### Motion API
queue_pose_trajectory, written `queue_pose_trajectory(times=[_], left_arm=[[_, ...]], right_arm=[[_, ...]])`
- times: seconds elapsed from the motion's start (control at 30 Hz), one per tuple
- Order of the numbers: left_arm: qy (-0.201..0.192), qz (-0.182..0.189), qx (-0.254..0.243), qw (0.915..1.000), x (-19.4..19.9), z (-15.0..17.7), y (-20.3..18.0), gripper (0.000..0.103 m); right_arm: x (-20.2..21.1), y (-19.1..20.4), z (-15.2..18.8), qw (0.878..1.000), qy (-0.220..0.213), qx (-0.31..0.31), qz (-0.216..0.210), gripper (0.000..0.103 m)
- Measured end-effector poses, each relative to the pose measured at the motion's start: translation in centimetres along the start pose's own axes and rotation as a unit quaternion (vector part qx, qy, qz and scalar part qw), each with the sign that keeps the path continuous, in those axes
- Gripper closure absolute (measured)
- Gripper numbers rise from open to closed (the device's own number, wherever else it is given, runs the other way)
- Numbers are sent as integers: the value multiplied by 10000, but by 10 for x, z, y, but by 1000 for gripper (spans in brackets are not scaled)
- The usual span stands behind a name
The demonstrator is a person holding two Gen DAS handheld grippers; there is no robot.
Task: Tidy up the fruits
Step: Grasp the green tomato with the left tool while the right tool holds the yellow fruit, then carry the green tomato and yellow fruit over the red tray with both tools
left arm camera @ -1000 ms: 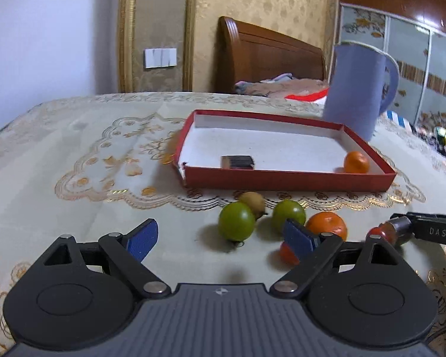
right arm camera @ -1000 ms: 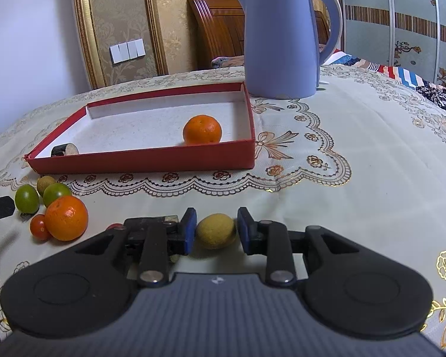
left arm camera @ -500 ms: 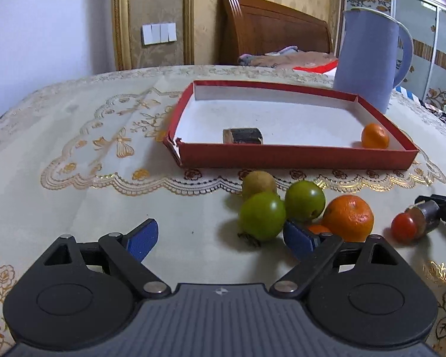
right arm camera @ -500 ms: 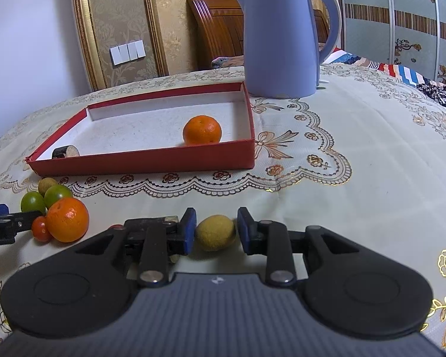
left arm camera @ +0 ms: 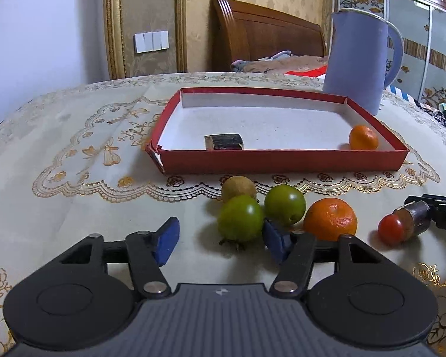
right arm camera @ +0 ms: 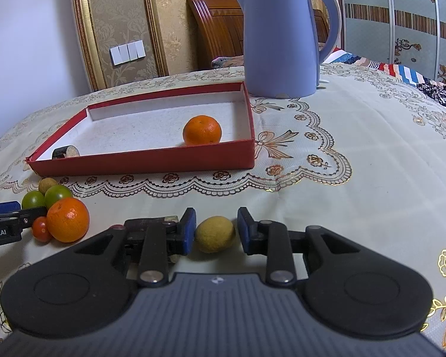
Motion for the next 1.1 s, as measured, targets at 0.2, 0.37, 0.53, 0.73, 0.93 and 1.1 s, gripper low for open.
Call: queue_pose_trajectory(times=[0.2, 0.37, 0.53, 0.73, 0.93, 1.1], left_arm=[[-4, 160, -172, 9997, 2, 3, -6, 67], [-13, 262, -105, 9996, 2, 3, -3, 70], [-37, 294, -105, 9995, 3, 3, -2, 70], [-49, 290, -61, 9995, 4, 4, -2, 70], [-46, 282, -74, 9996, 3, 4, -2, 70], [-48, 293, -74, 9995, 3, 4, -1, 70]], right_arm=[[0, 0, 0, 10000, 1, 9, 10, 75], [0, 0, 0, 10000, 1, 21, 21, 75], [1, -1, 0, 10000, -1, 11, 10, 75], [1, -2, 0, 10000, -5, 4, 1, 75], [1, 0, -1, 10000, -6, 32, 21, 74], [8, 2, 1, 9998, -149, 107, 125, 74]])
Point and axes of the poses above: each gripper's, at about its wrist camera, not at the fingertips, and x roughly against the way its jaws point, y to its left, z to its underside, the point moved 2 cm from there along -x, roughly the way its jaws point, and after that the axes turned 10 degrees about y, right-handed, at the moved point
